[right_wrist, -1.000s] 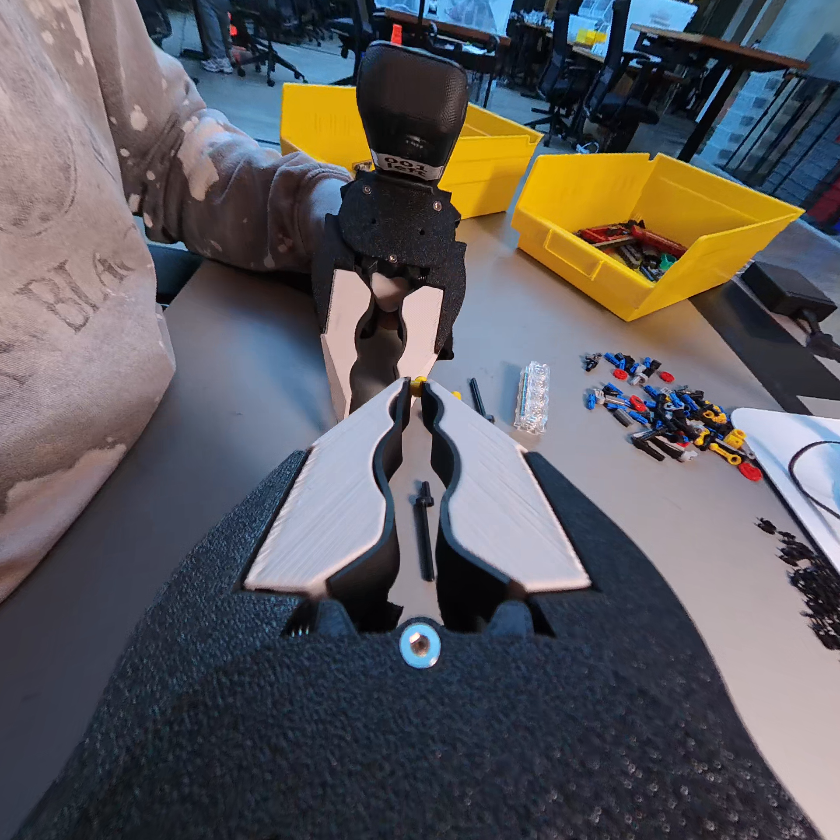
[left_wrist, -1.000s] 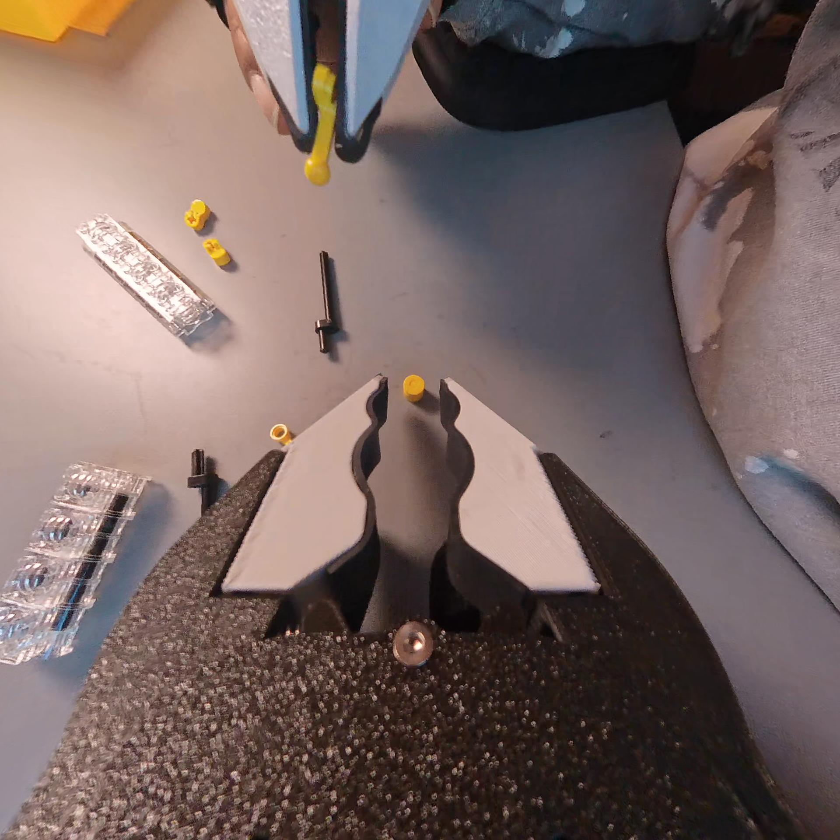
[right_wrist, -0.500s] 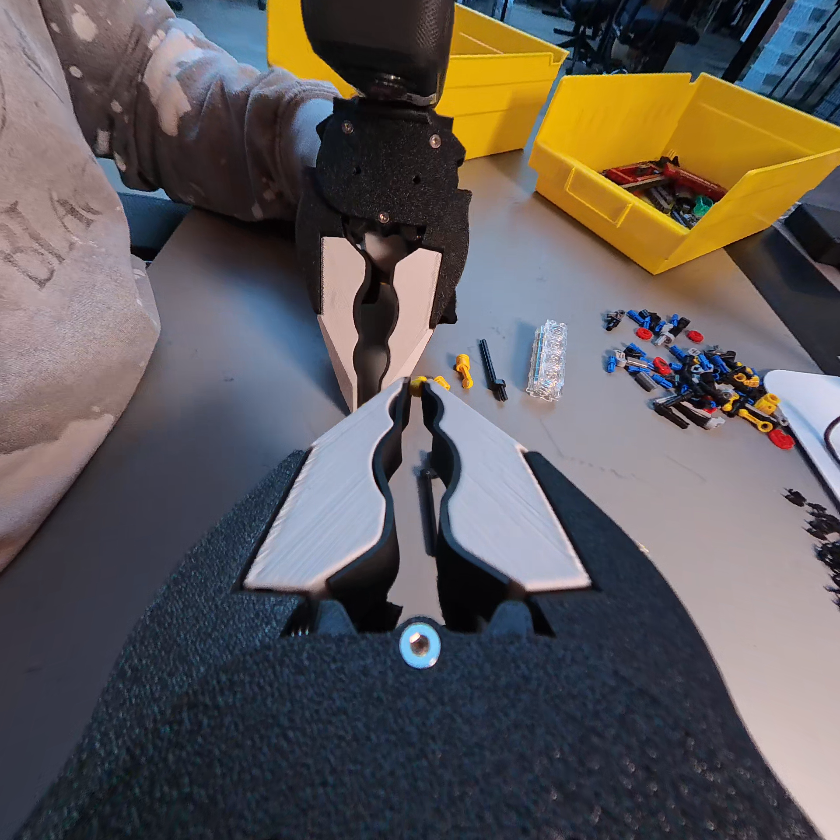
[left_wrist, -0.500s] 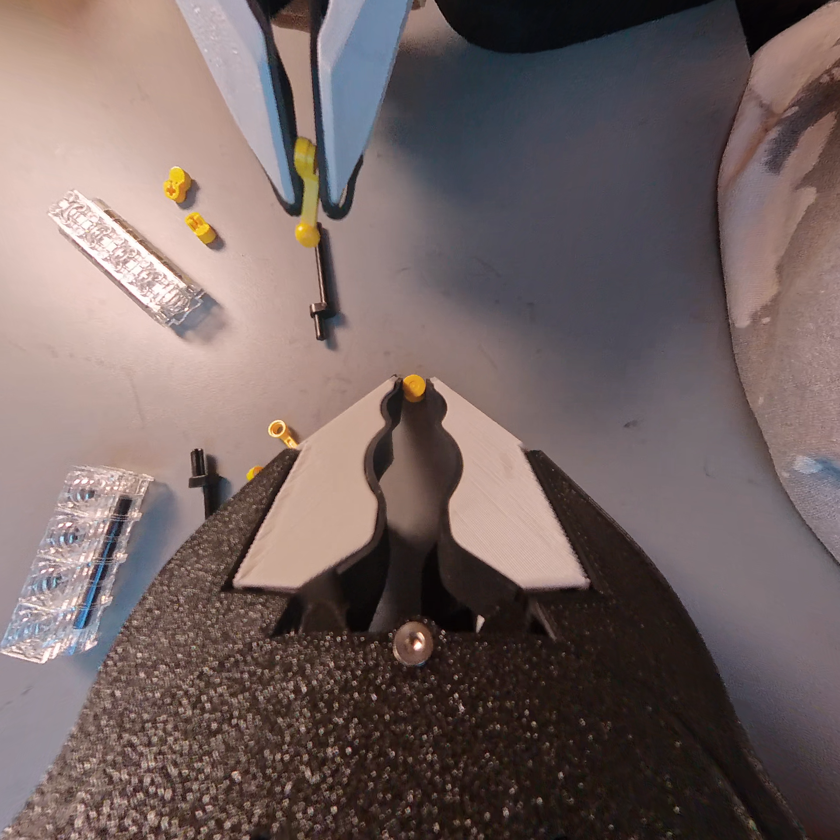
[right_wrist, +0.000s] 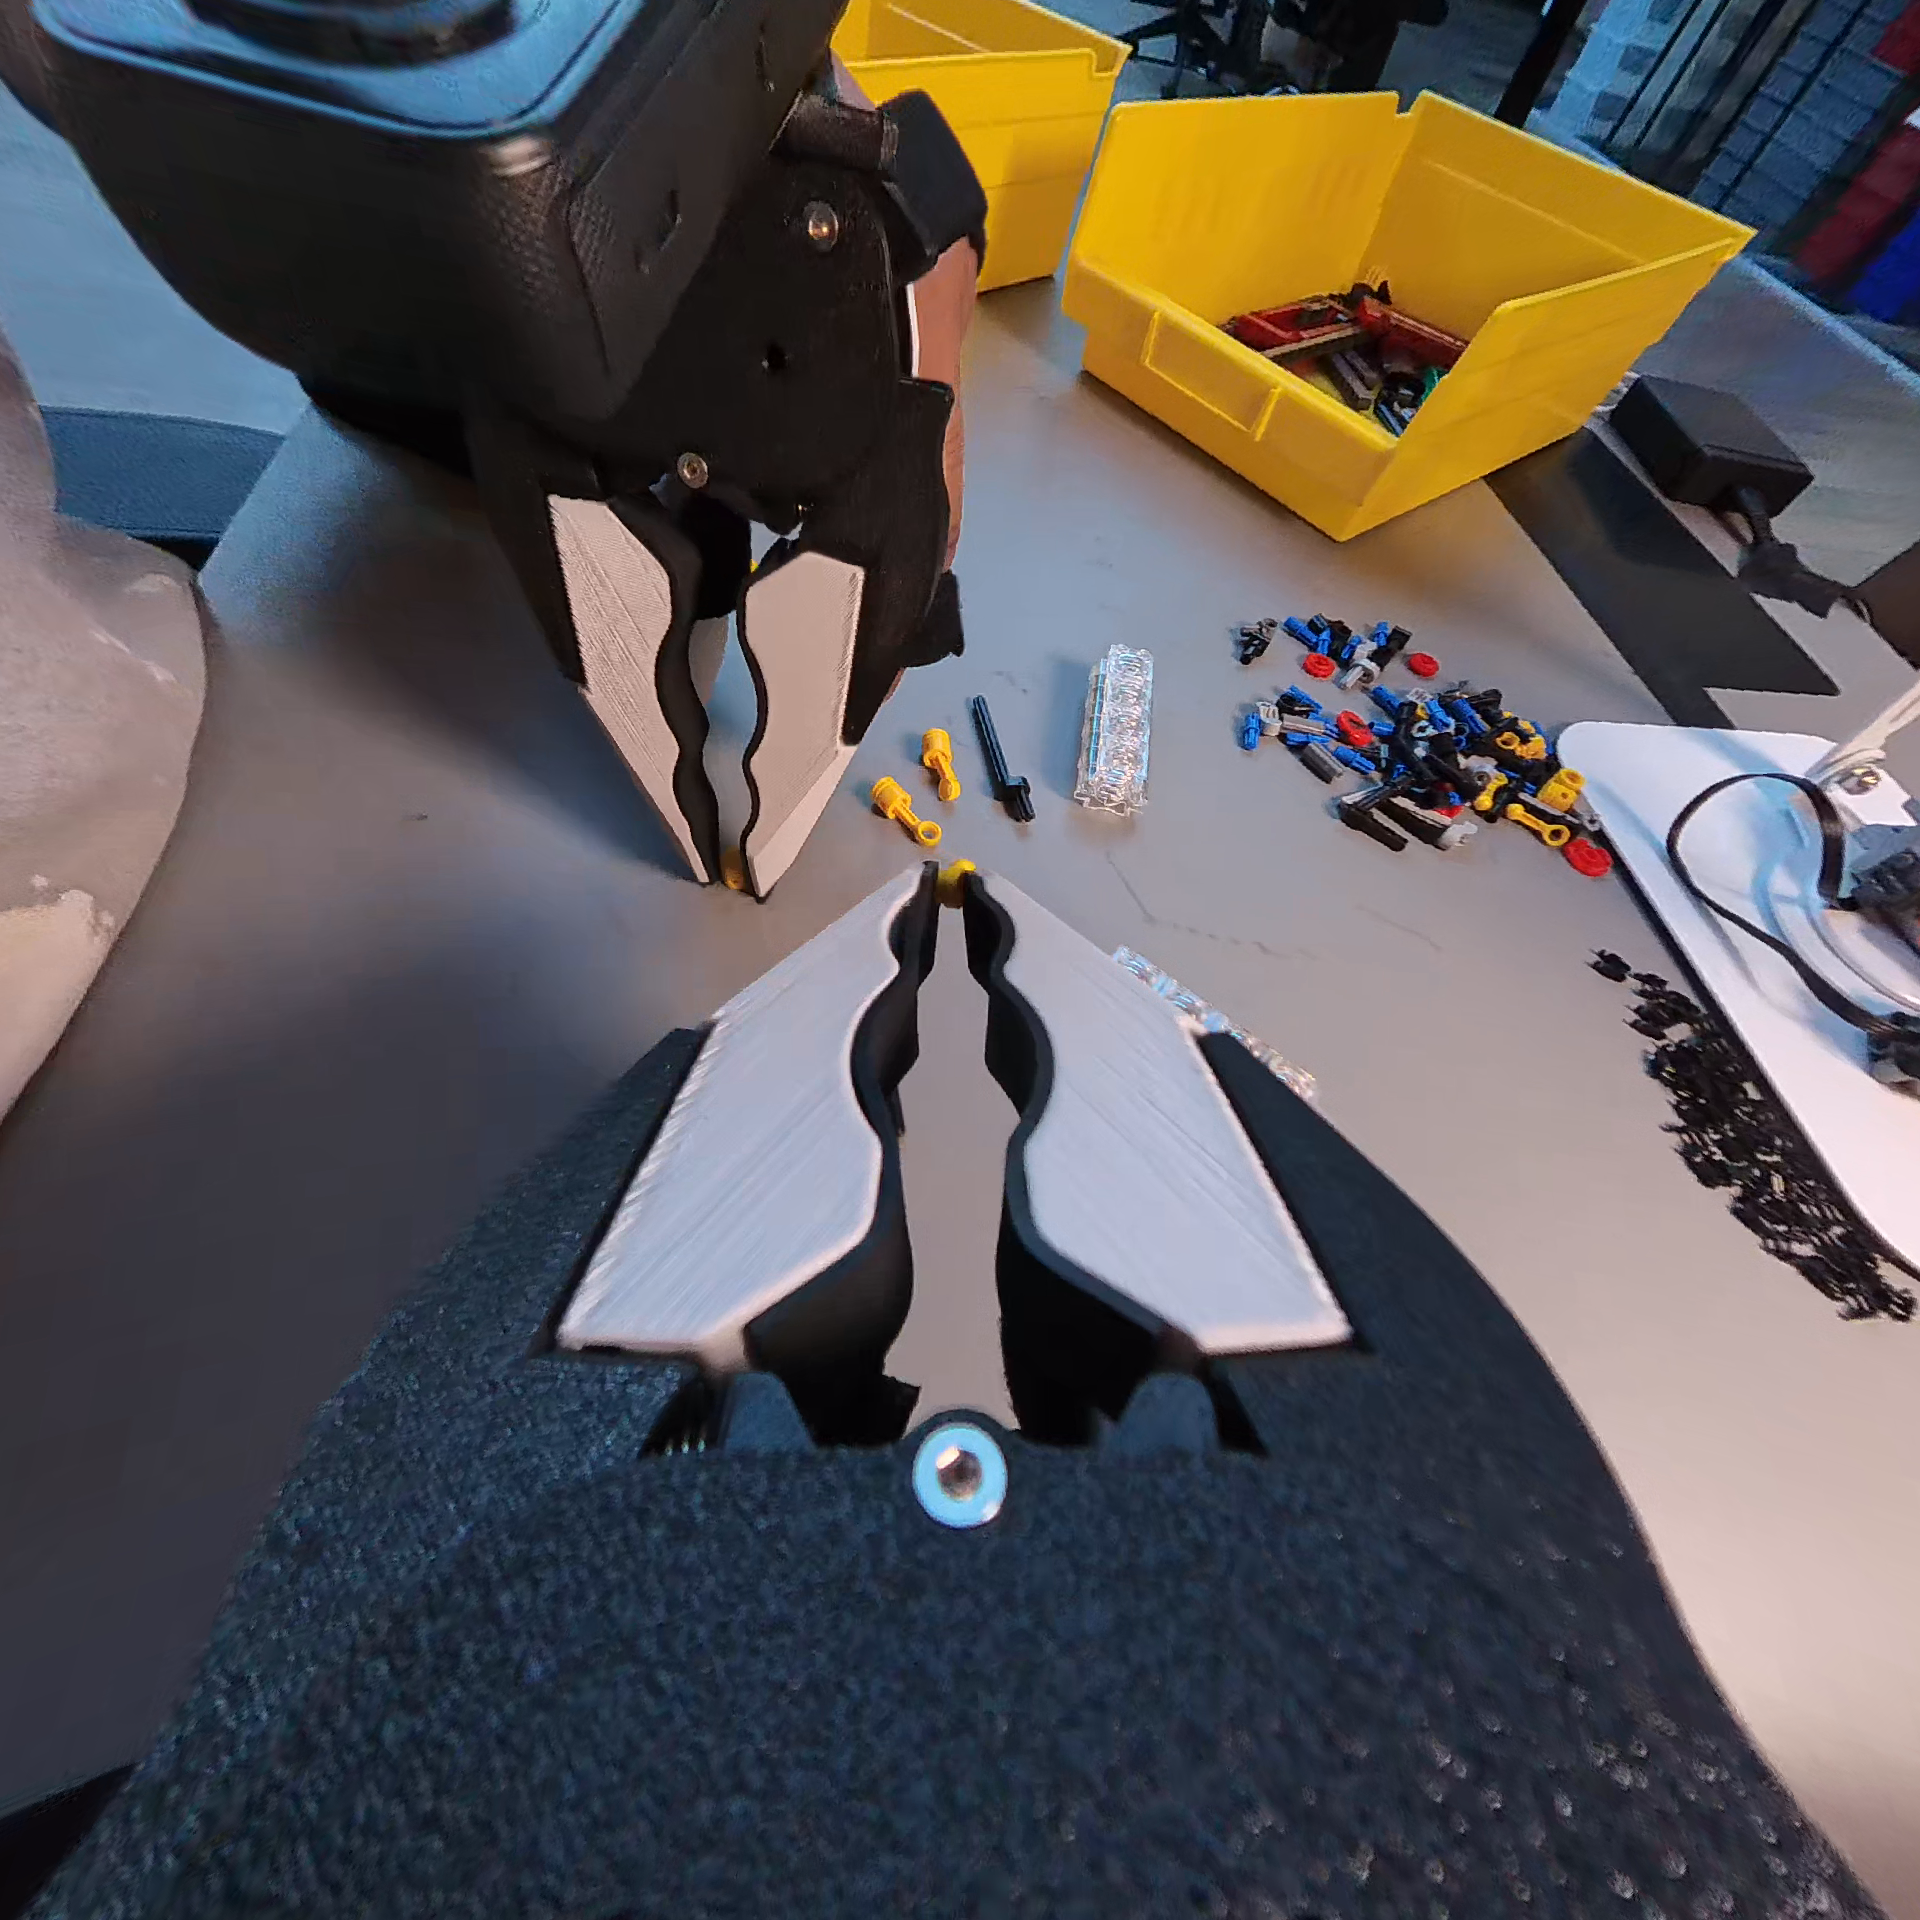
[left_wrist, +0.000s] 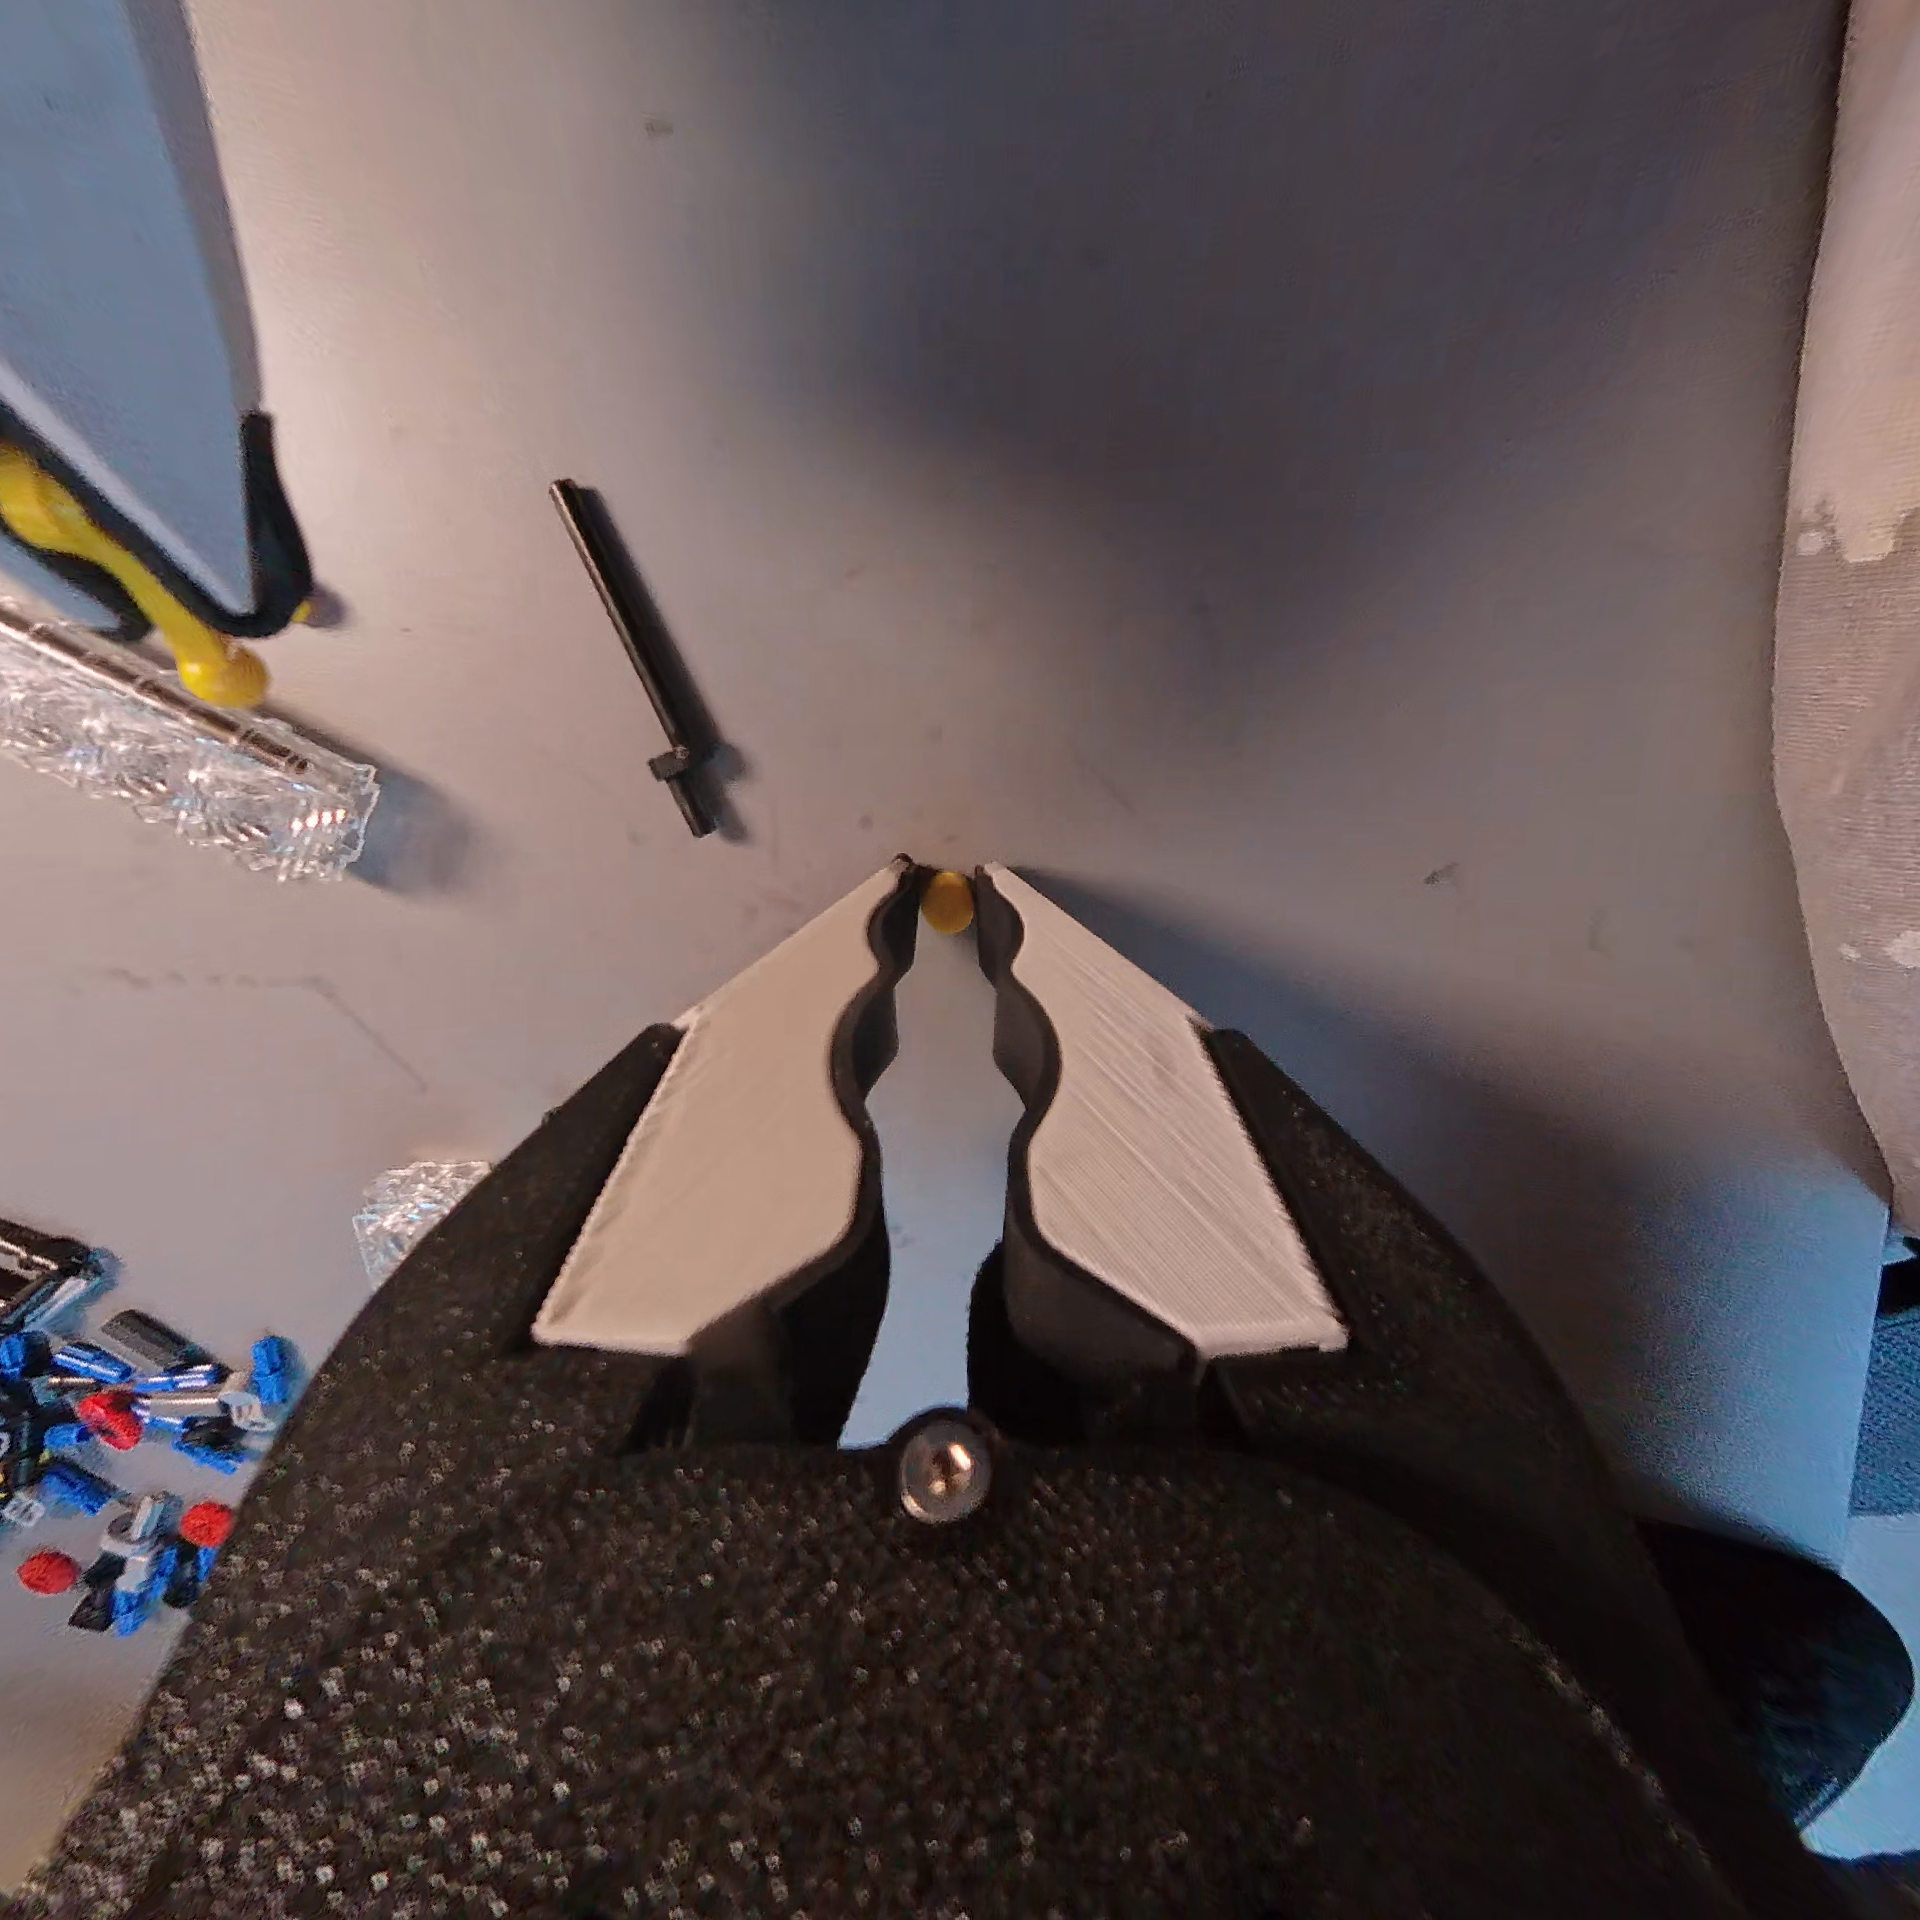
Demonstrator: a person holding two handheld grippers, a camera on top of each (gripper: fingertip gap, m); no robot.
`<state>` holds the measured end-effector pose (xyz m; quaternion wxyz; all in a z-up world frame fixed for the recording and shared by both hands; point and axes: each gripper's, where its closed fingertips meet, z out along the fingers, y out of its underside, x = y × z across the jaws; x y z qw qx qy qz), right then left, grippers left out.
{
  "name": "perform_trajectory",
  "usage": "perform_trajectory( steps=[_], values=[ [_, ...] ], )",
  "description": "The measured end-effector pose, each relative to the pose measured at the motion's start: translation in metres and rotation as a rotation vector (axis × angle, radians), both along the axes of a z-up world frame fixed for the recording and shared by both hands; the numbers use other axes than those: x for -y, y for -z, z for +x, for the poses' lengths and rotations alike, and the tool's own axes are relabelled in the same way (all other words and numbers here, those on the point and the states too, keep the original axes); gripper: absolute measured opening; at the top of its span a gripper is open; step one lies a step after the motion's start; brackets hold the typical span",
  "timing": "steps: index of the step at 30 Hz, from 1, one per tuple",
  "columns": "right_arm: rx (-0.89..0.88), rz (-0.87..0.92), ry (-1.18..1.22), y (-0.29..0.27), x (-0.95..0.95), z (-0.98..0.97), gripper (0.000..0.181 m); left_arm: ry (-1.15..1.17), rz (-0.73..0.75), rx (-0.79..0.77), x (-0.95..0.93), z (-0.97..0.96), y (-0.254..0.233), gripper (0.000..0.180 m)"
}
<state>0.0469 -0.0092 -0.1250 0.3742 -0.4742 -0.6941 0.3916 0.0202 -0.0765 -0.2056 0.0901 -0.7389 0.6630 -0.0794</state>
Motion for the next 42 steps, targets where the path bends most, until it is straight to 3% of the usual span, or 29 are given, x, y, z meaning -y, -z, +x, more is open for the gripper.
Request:
perform_trajectory(
  steps=[8,13,15,18,20,22,24,33,42],
  values=[
    [-0.006,0.002,-0.002,-0.003,-0.002,0.004,0.004,0.036,-0.008,-0.052,0.002,-0.003,0.000,0.008],
    [-0.019,-0.011,-0.008,-0.003,0.000,0.002,0.003,0.012,0.013,0.033,-0.001,-0.003,-0.002,0.007],
    [-0.069,-0.038,-0.028,-0.014,0.004,0.002,0.003,-0.113,-0.024,0.274,-0.006,0.007,-0.013,0.007],
    [-0.190,-0.097,-0.056,-0.039,0.010,0.004,0.003,-0.436,-0.147,0.915,-0.032,0.014,-0.073,0.007],
    [-0.268,-0.139,-0.068,-0.055,0.013,0.004,0.003,-0.532,-0.243,1.298,-0.043,0.002,-0.114,0.007],
    [-0.330,-0.170,-0.068,-0.066,0.016,0.001,0.003,-0.563,-0.298,1.521,-0.047,-0.008,-0.134,0.006],
    [-0.369,-0.183,-0.057,-0.072,0.018,-0.004,0.003,-0.557,-0.364,1.648,-0.047,-0.008,-0.145,0.006],
    [-0.418,-0.215,-0.041,-0.078,0.028,-0.022,0.003,-0.519,-0.512,1.784,-0.044,0.004,-0.160,0.006],
    [-0.409,-0.211,-0.008,-0.074,0.026,-0.028,0.002,-0.552,-0.519,1.812,-0.043,0.002,-0.158,0.006]
  ],
)
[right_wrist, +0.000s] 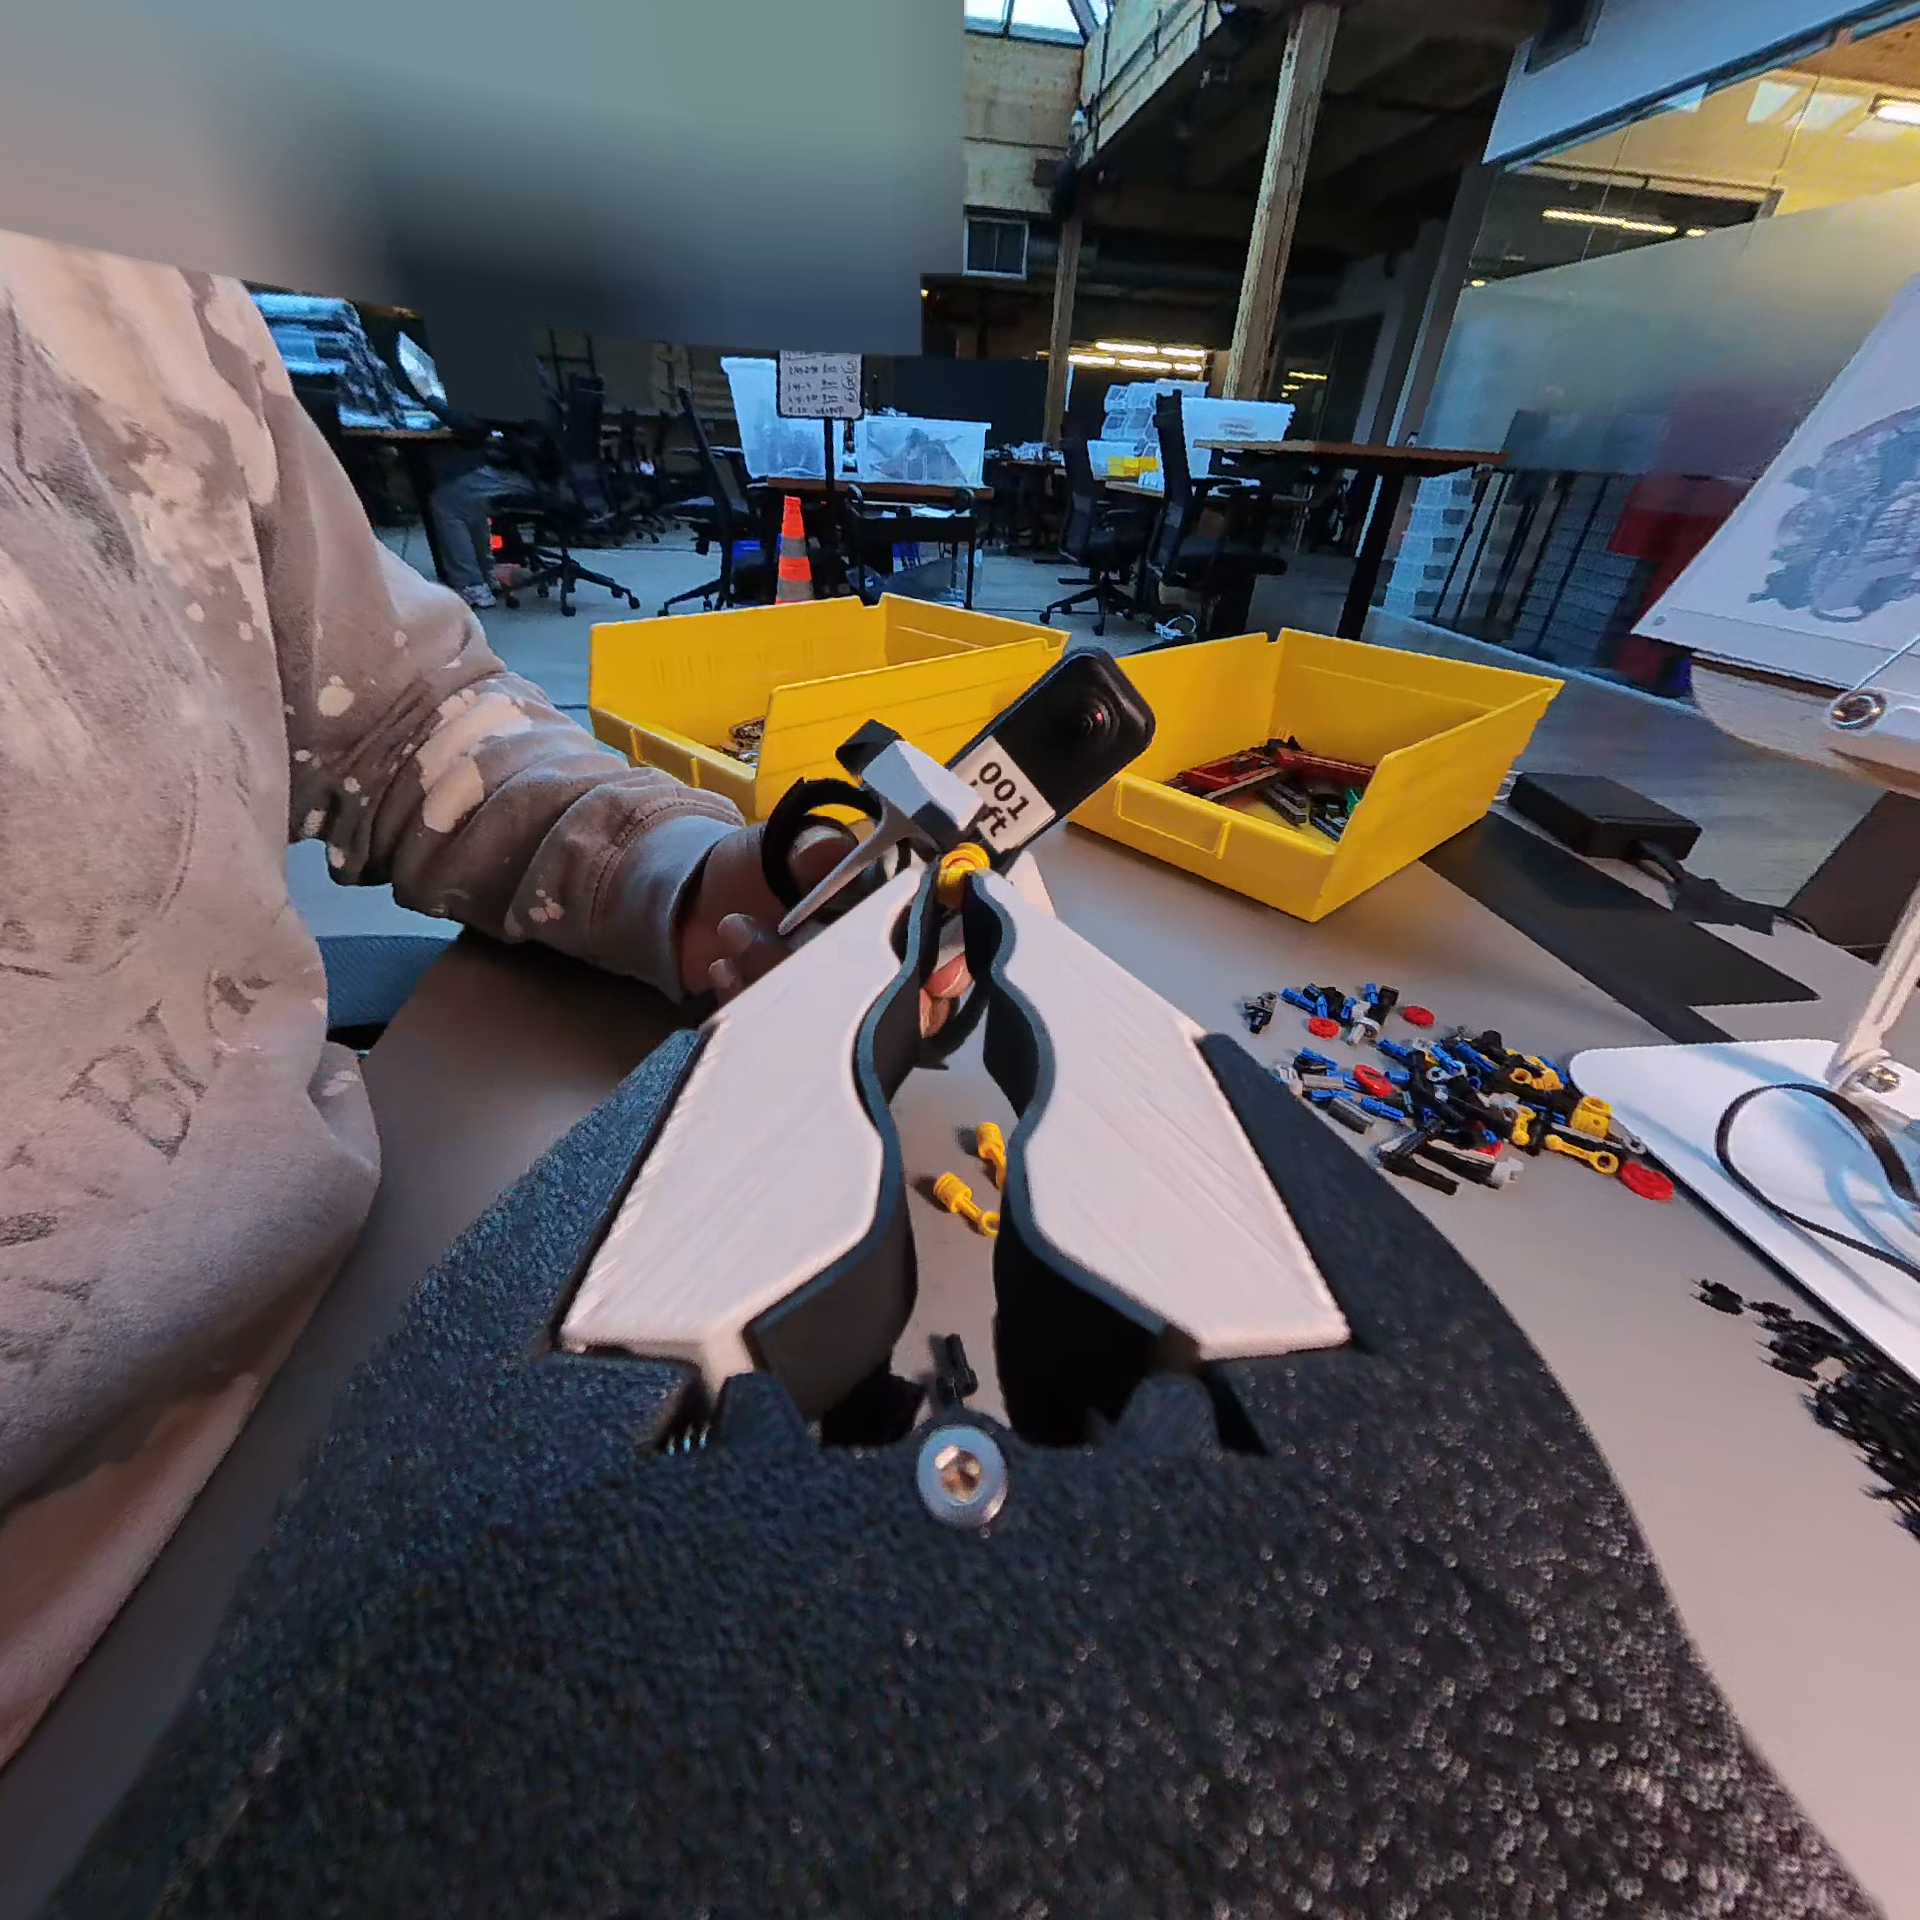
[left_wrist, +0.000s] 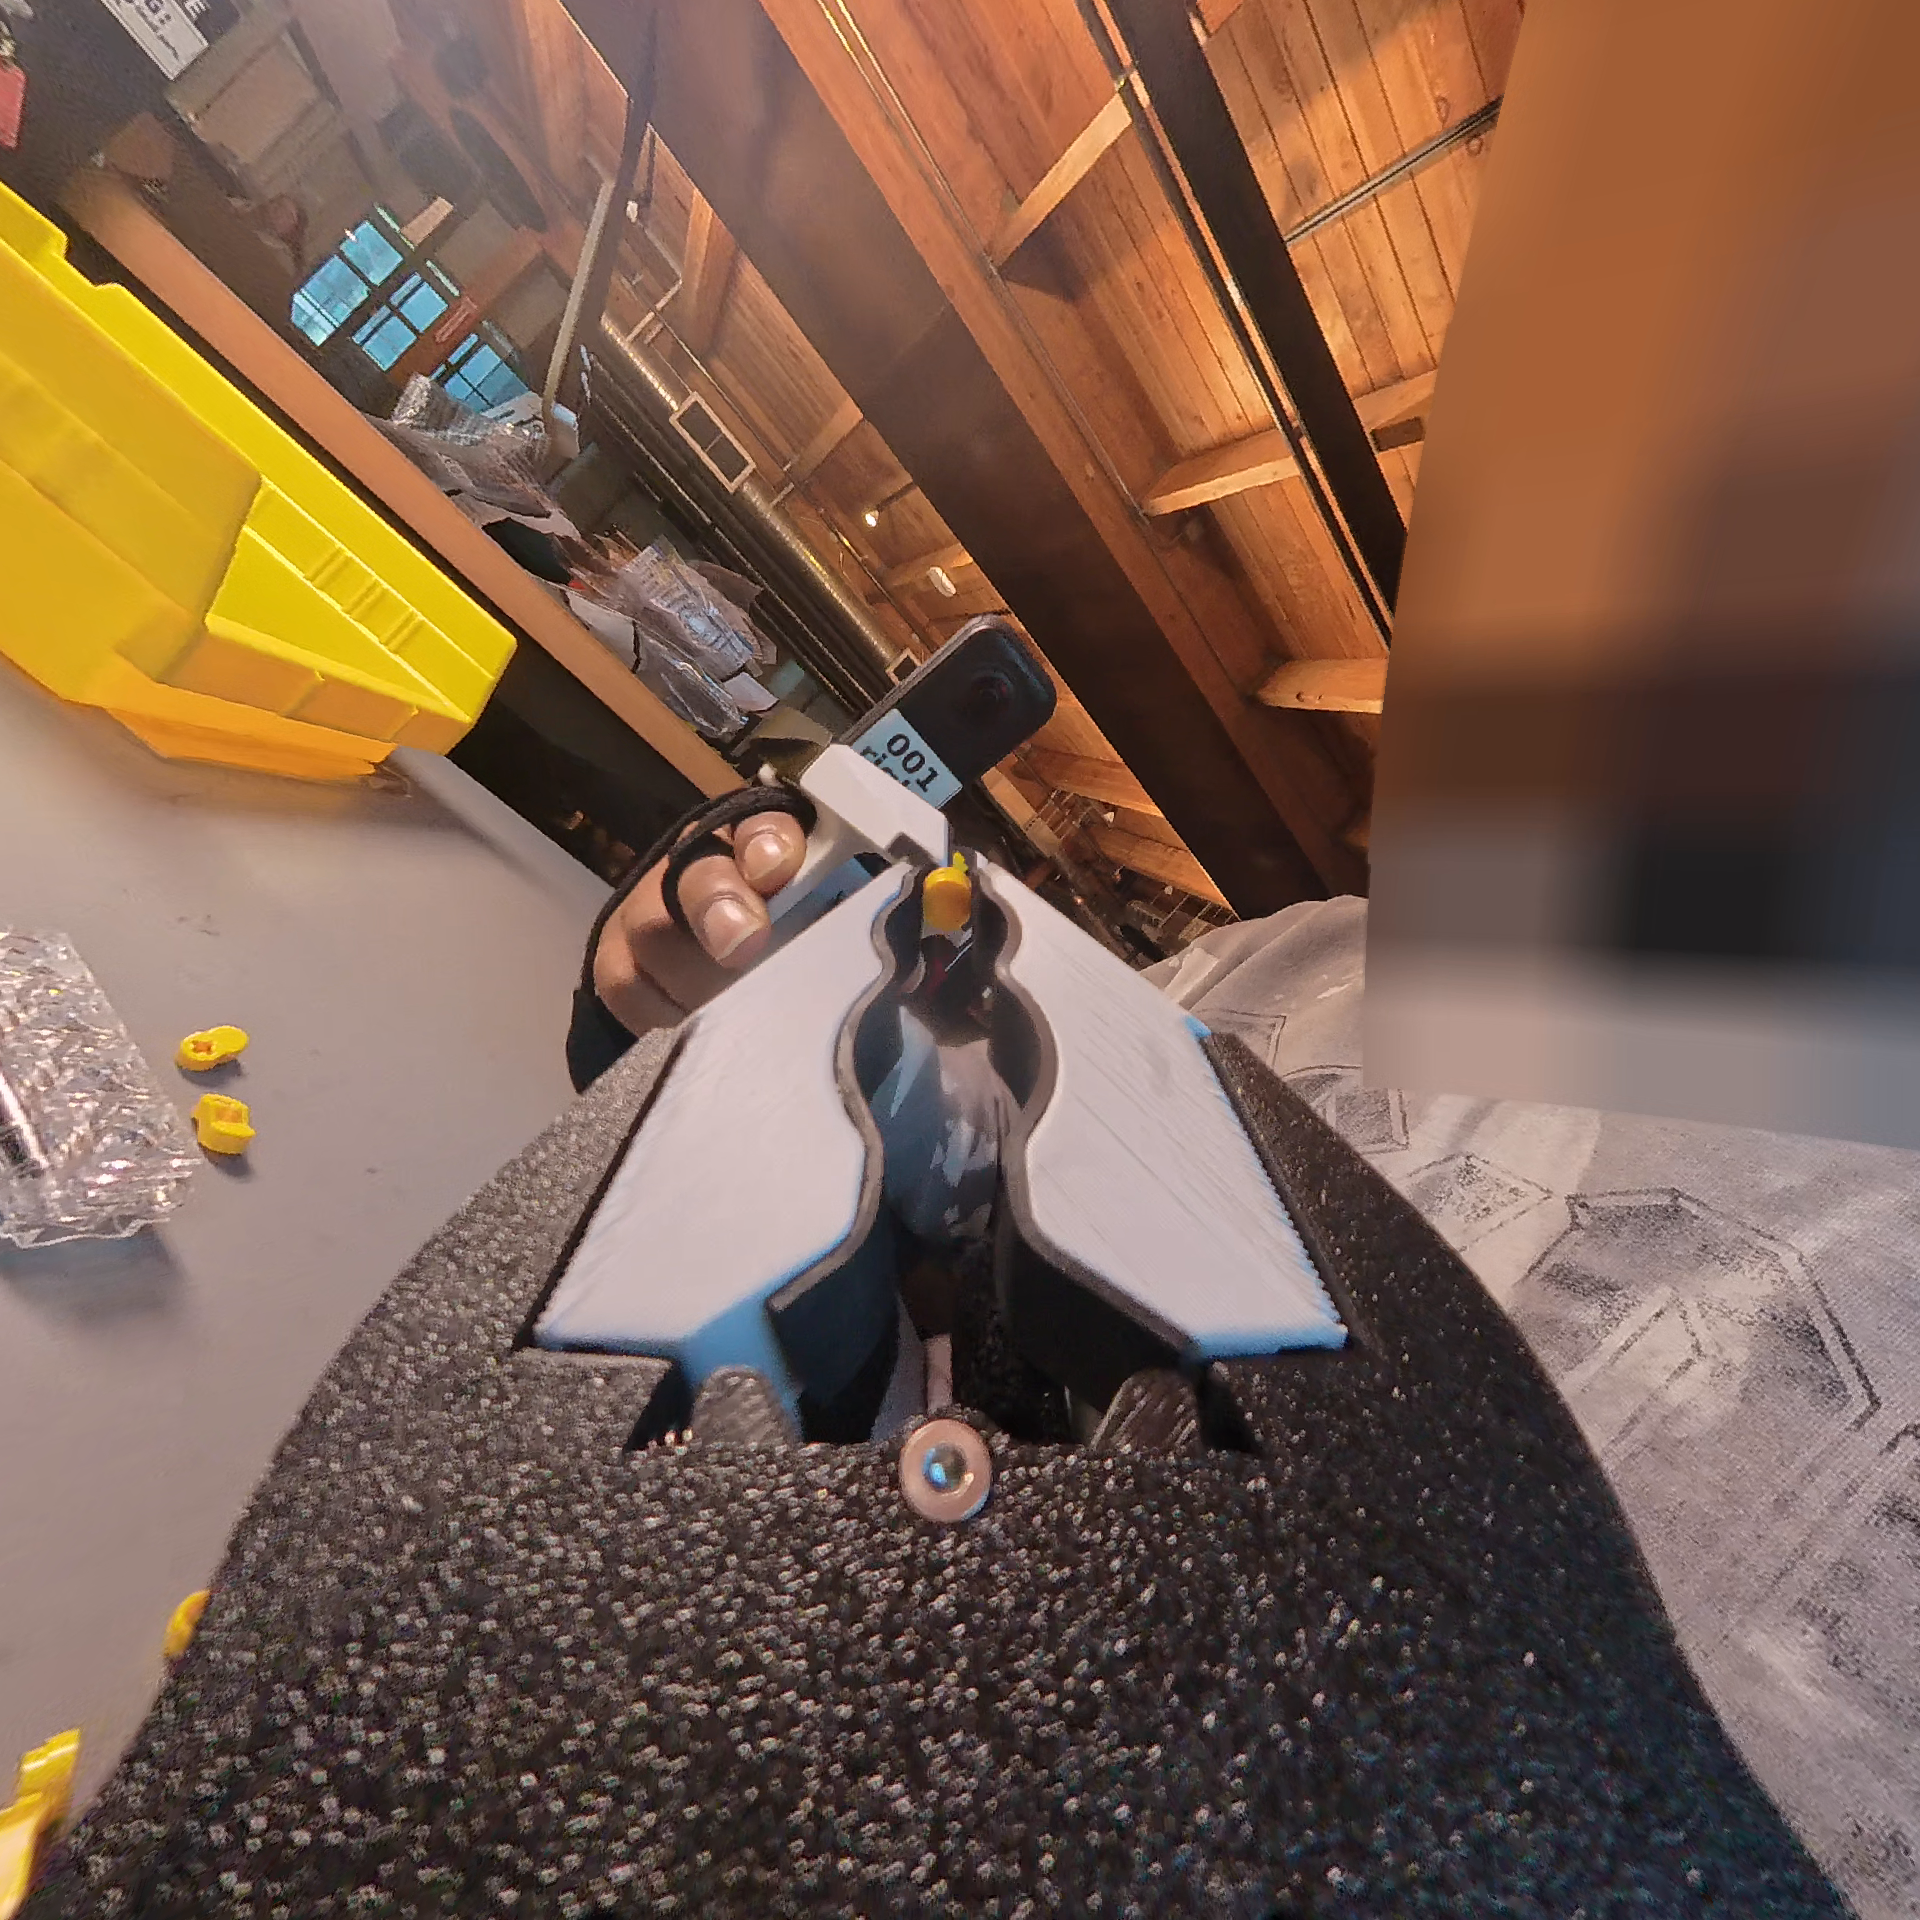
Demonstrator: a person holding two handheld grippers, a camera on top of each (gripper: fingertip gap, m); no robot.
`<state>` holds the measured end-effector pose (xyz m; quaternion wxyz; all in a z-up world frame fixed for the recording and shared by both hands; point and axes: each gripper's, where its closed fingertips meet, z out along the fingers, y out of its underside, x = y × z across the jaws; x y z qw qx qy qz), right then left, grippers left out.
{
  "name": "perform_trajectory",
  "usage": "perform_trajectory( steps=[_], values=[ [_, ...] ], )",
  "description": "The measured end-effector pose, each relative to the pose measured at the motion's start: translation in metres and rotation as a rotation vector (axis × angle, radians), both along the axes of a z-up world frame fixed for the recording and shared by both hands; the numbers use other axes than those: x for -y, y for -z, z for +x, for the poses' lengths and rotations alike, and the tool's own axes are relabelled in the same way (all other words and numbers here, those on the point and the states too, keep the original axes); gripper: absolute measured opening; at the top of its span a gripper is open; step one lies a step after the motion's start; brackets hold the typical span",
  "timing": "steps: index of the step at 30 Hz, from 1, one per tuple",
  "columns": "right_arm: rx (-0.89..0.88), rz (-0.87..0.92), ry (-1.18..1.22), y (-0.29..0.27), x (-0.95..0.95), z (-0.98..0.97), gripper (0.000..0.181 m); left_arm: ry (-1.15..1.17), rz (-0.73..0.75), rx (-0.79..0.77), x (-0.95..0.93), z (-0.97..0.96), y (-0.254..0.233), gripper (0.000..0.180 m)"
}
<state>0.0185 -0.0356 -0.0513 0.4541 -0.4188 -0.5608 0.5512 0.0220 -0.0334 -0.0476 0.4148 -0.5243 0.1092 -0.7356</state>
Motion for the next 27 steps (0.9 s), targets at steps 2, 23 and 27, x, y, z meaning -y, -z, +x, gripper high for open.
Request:
perform_trajectory(
  steps=[2,23,27],
  values=[
    [-0.030,-0.053,-0.001,-0.003,0.000,-0.001,0.002,-0.012,-0.003,0.024,0.000,-0.001,-0.003,0.006],
    [-0.077,-0.172,-0.020,-0.010,0.005,-0.003,0.001,-0.064,0.073,-0.048,0.005,-0.001,-0.010,0.006],
    [-0.087,-0.186,-0.024,-0.011,0.005,-0.003,0.001,-0.075,0.078,-0.048,0.005,-0.001,-0.011,0.005]
  ],
)
